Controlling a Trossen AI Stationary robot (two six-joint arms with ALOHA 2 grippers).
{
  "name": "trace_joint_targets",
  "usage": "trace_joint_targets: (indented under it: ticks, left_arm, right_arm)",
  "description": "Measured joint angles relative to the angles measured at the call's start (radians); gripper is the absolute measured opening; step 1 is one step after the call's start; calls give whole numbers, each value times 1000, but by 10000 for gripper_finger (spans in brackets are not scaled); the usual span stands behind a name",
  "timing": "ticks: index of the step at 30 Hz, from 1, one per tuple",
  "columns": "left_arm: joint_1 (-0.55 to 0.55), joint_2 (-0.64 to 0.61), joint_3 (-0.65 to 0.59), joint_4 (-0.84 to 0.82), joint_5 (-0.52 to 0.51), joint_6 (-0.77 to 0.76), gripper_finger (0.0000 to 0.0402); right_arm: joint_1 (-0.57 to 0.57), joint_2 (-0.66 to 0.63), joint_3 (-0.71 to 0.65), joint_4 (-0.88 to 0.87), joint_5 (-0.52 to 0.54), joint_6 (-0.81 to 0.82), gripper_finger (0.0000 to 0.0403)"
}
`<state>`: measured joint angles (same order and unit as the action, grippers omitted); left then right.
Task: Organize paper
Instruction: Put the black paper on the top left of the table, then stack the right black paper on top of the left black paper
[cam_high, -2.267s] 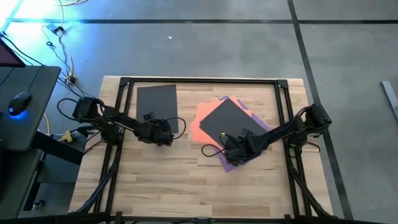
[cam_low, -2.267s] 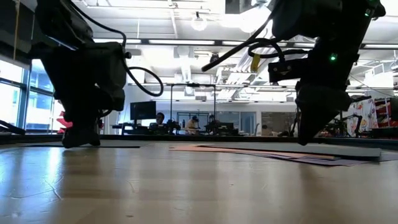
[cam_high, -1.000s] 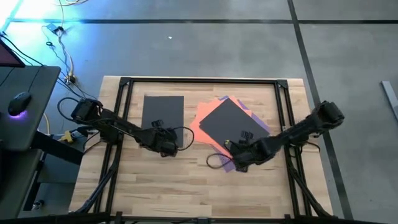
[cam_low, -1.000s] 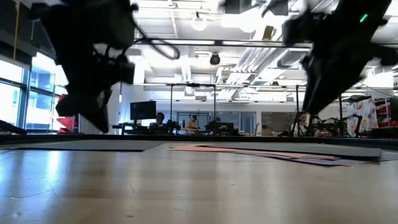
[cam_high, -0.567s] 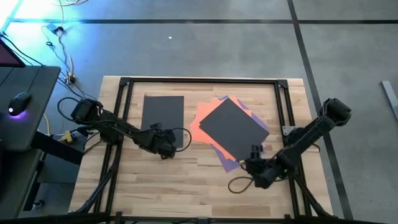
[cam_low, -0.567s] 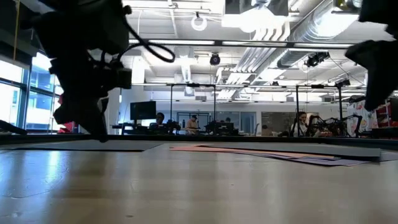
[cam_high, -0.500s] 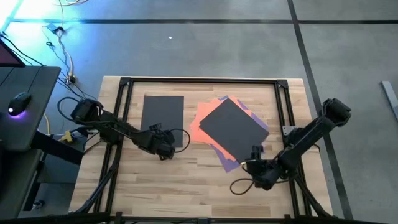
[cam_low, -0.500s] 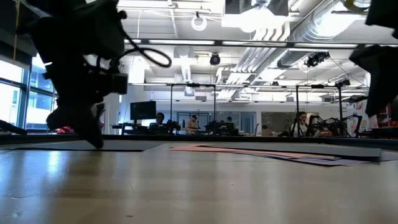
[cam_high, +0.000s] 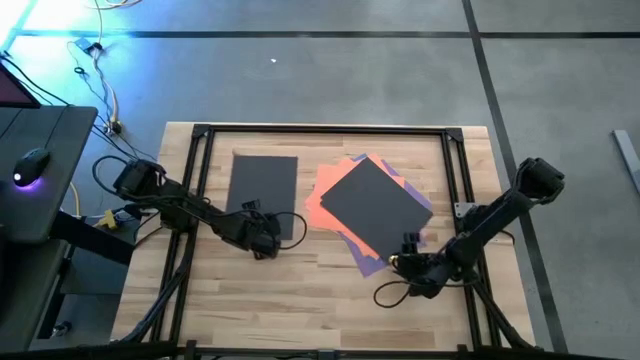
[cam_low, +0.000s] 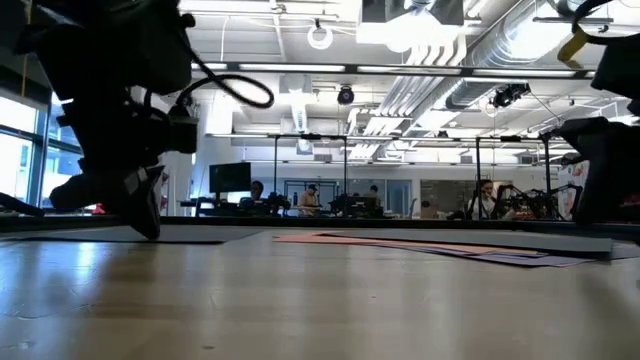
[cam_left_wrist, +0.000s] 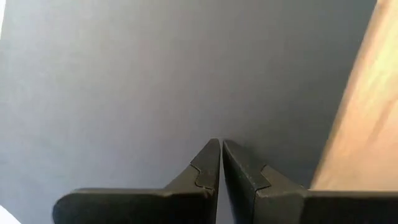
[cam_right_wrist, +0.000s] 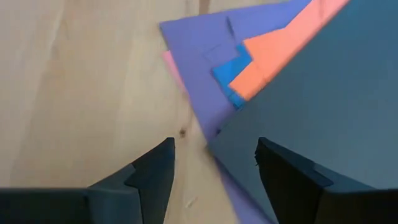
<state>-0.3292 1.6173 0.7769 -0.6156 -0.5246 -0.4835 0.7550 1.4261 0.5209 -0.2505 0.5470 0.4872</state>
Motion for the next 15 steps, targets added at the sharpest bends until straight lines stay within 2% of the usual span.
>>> trace_joint_targets:
  ticks: [8,15]
  left_arm:
    - [-22,0,142,-24,-16,99,0]
    - [-41,-1,184,56,-77,110,0]
  right_arm:
    - [-45,1,0,40,-20,-69,181]
    - [-106,1,-56,108,-163,-66,157]
